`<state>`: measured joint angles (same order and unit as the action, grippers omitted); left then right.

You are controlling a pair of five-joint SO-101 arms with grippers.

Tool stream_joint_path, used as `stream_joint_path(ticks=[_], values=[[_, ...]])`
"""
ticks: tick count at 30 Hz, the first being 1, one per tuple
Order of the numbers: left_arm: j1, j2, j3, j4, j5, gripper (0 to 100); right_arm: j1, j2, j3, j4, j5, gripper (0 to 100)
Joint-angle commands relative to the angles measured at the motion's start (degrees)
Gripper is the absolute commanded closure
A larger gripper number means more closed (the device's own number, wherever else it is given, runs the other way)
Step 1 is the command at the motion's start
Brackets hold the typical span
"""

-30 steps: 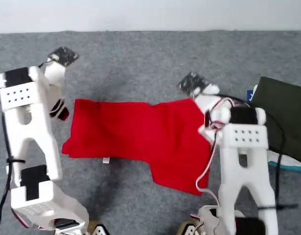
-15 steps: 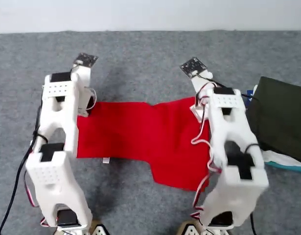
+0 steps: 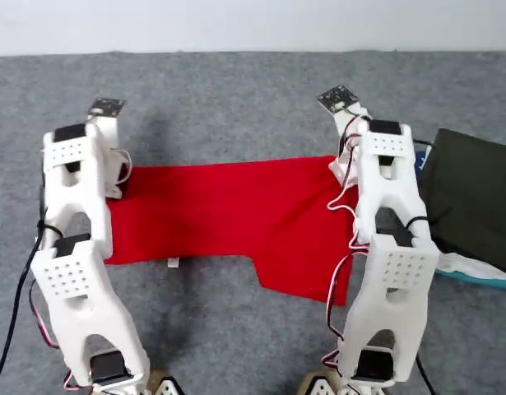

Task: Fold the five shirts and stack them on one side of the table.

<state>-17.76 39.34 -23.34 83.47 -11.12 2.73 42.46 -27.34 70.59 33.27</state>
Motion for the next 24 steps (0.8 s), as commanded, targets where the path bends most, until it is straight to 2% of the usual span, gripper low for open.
stream_joint_path(ticks=[1, 9, 11, 14, 17, 24], values=[[0.62, -0.62, -8.22, 6.33, 0.26, 99, 0.75, -0.31, -7.12, 6.29, 0.09, 98.8], [4.40, -0.62, -23.52, 17.05, 0.44, 98, -2.51, -0.40, -20.92, 20.00, -0.26, 98.8], [5.80, -0.97, -24.57, 17.23, 0.53, 98, -3.21, -0.40, -26.20, 25.19, -0.35, 98.8], [7.91, -3.69, -23.16, 17.23, 0.53, 98, -3.65, -0.40, -33.93, 32.22, -0.35, 98.8], [11.08, -7.21, -20.00, 17.23, 0.44, 98, -1.54, -2.42, -36.84, 32.48, -2.37, 98.7], [22.15, -14.77, -11.38, 17.23, 0.00, 98, 4.62, -16.84, -26.46, 32.40, -3.16, 98.3]])
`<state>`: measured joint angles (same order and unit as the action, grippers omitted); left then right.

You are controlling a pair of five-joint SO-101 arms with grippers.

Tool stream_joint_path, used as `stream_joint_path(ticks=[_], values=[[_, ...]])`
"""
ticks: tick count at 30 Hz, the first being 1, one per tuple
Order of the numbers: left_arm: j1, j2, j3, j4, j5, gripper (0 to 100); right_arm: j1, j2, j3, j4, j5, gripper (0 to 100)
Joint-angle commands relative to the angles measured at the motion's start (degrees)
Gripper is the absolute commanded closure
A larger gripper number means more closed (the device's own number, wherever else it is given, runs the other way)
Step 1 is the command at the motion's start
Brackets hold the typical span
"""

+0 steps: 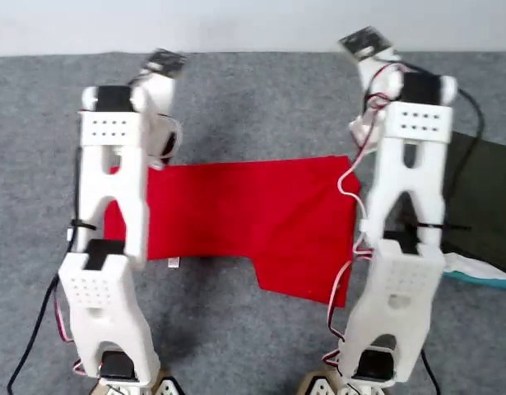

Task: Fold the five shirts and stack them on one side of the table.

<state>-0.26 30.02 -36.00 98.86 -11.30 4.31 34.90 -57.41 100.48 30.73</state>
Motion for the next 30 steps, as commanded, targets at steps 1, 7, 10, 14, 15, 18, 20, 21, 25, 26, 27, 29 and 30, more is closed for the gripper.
stream_joint_path(ticks=[1, 7, 10, 14, 15, 18, 20, 21, 25, 26, 27, 29, 30], values=[[6.42, -5.98, 1.80, 1.85, -0.09, 98, 4.35, -11.82, 5.98, 2.51, -0.62, 98.3], [18.02, -6.42, 1.89, 1.76, -4.13, 97, 14.11, -26.33, 19.25, 2.42, -0.62, 98.3], [24.18, -6.42, 2.24, 1.58, -4.48, 89, 19.65, -31.43, 24.53, 2.33, 0.00, 98.3], [32.35, -6.33, 2.24, 1.41, -4.57, 82, 25.80, -37.05, 32.35, 2.33, 3.96, 98.3], [34.37, -6.15, 2.33, 1.32, -4.57, 81, 27.30, -38.37, 34.20, 2.33, 4.48, 98.3], [39.74, -3.16, 2.24, 0.97, -4.57, 79, 31.60, -42.07, 38.51, 2.33, 5.89, 98.3], [42.29, -0.26, 2.07, 0.97, -4.57, 78, 34.24, -44.26, 41.14, 2.33, 6.86, 98.3], [43.43, 1.05, 2.07, 0.97, -4.75, 77, 35.56, -45.32, 42.55, 2.33, 7.56, 98.3], [46.15, 4.75, 2.07, 0.97, -6.77, 77, 40.22, -49.45, 47.12, 2.24, 10.73, 98.3], [46.77, 5.27, 2.07, 1.05, -6.95, 77, 41.19, -50.15, 48.18, 2.24, 11.43, 98.3], [47.38, 5.98, 2.07, 1.14, -6.95, 77, 42.33, -50.77, 49.14, 2.24, 12.13, 98.3], [48.09, 6.95, 2.15, 1.05, -7.03, 77, 44.18, -51.91, 51.08, 2.24, 13.01, 98.3], [48.09, 7.74, 2.15, 1.05, -7.03, 77, 44.88, -52.53, 52.04, 2.24, 13.27, 98.3]])
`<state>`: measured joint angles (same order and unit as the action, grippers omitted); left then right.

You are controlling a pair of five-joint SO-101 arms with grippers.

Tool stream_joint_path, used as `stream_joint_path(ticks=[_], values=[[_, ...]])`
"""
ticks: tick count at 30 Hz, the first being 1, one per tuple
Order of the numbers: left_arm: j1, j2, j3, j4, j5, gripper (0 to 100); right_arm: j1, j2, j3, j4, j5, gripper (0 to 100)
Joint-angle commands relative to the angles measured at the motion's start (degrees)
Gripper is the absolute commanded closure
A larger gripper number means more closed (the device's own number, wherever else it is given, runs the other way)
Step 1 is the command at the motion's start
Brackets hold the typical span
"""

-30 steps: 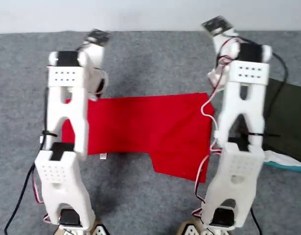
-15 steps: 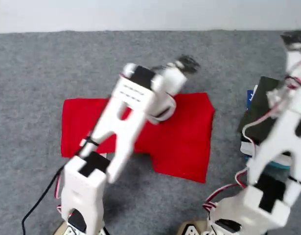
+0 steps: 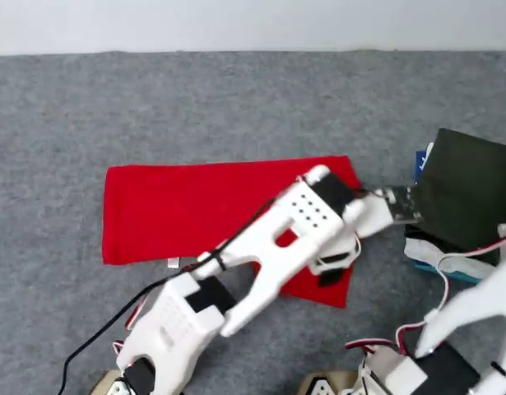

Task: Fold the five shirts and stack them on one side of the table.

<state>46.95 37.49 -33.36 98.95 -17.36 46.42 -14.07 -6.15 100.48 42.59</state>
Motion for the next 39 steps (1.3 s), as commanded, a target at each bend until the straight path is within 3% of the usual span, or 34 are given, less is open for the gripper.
stream_joint_path(ticks=[1, 14, 20, 27, 33, 39], values=[[0.97, 1.05, -0.48, 0.97, -0.97, 77, 3.38, -3.91, 1.41, 2.24, 1.67, 98.3], [1.14, 10.37, -0.48, -2.02, -0.53, 77, 5.76, -8.13, 2.20, 2.24, 1.32, 98.3], [1.14, 12.66, -1.01, -4.75, 1.05, 85, 5.85, -10.33, 2.20, 2.24, 1.58, 98.3], [2.11, 12.40, -5.76, -1.85, 0.53, 99, 6.02, -11.91, 2.20, 2.24, 1.58, 98.3], [2.90, 10.99, -11.38, 1.67, 0.44, 99, 9.89, -11.91, 2.20, 2.24, 1.67, 98.3], [-1.32, 8.88, -14.90, 1.41, 0.26, 99, 13.32, -11.91, 2.20, 2.24, 3.43, 98.3]])
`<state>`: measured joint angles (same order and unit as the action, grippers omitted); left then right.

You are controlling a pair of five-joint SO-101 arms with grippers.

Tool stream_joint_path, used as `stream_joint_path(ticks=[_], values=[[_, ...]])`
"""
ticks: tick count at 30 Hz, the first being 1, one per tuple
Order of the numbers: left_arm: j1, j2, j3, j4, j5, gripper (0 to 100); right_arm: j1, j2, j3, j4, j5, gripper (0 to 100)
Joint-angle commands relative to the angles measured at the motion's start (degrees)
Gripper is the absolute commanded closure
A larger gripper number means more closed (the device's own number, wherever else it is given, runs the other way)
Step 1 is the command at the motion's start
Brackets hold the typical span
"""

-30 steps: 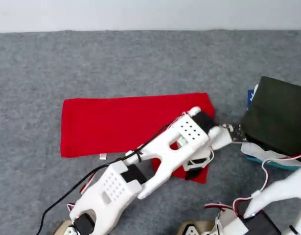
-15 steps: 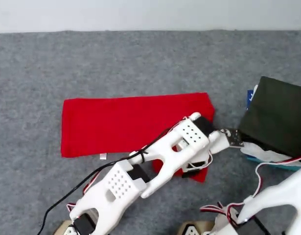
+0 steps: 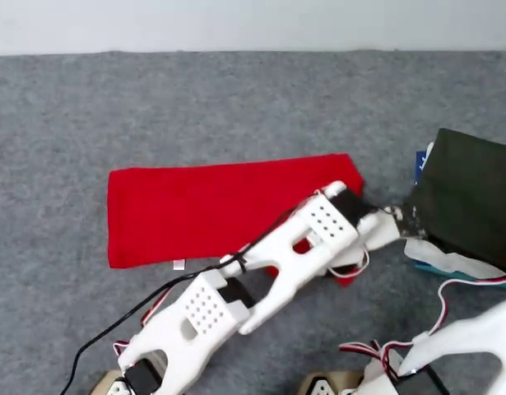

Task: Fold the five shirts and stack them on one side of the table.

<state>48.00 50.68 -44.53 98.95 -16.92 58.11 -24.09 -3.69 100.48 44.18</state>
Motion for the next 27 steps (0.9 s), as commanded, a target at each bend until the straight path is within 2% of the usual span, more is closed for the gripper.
stream_joint_path(ticks=[1, 8, 15, 22, 27], values=[[-3.52, -4.31, -4.53, 1.41, -0.18, 99, 1.89, -1.89, -0.26, 2.24, 2.46, 98.3], [-10.64, -4.22, -5.32, -4.13, -0.18, 99, 2.07, -1.98, -0.35, 2.24, 2.64, 98.3], [-13.98, -3.60, -5.49, -9.14, -0.18, 99, 1.80, -1.98, -0.35, 2.24, 2.55, 98.3], [-13.63, -1.67, -6.20, -7.56, 0.00, 99, 1.80, -1.98, -0.26, 2.24, 2.55, 98.3], [-8.62, -3.69, -12.35, 0.18, 0.18, 99, 1.80, -1.98, -0.26, 2.24, 2.55, 98.3]])
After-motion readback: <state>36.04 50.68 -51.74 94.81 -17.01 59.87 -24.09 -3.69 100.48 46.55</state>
